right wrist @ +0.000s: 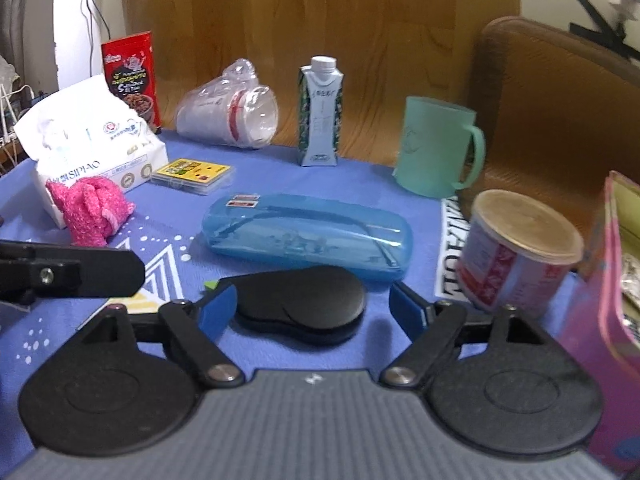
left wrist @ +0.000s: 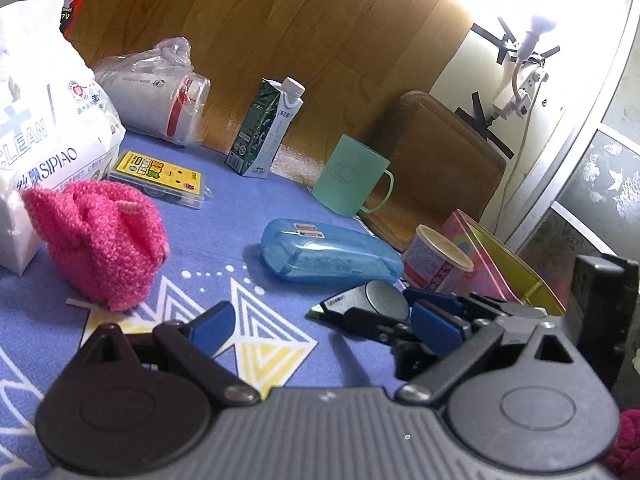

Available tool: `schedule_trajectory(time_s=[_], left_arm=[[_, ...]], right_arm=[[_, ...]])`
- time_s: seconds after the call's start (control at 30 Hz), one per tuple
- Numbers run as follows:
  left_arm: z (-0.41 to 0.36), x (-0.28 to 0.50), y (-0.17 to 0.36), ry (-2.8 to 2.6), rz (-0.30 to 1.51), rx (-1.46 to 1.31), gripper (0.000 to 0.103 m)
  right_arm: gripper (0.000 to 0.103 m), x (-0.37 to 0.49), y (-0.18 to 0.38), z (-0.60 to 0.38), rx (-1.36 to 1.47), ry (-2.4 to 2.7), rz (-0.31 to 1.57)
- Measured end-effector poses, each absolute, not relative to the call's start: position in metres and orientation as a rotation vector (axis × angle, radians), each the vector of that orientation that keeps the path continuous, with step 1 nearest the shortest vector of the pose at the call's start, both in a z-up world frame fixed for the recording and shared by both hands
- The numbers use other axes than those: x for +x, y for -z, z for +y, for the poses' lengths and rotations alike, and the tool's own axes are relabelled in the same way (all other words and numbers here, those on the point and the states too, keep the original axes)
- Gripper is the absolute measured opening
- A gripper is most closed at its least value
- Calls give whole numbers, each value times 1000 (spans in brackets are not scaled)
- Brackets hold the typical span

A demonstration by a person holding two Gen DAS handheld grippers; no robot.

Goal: Organize soft objects
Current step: 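Reach the right gripper to the black correction-tape dispenser, then grasp the black tape dispenser with the right gripper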

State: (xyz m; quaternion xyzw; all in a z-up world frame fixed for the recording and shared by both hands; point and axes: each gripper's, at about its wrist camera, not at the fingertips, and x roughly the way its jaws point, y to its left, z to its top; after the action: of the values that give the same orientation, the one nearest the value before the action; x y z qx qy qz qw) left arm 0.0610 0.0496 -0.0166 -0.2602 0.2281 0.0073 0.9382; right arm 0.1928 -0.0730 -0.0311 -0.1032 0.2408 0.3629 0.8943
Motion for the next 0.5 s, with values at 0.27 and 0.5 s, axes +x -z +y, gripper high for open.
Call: schedule_trajectory(time_s=[0.27, 0.5], left_arm=[[51, 62, 18, -11, 469, -545, 99], [52, 63, 19, -11, 475, -556, 99]], right_arm=[[79, 187, 35, -66, -266, -799, 501], [79, 177, 35, -69, -280, -827, 498]])
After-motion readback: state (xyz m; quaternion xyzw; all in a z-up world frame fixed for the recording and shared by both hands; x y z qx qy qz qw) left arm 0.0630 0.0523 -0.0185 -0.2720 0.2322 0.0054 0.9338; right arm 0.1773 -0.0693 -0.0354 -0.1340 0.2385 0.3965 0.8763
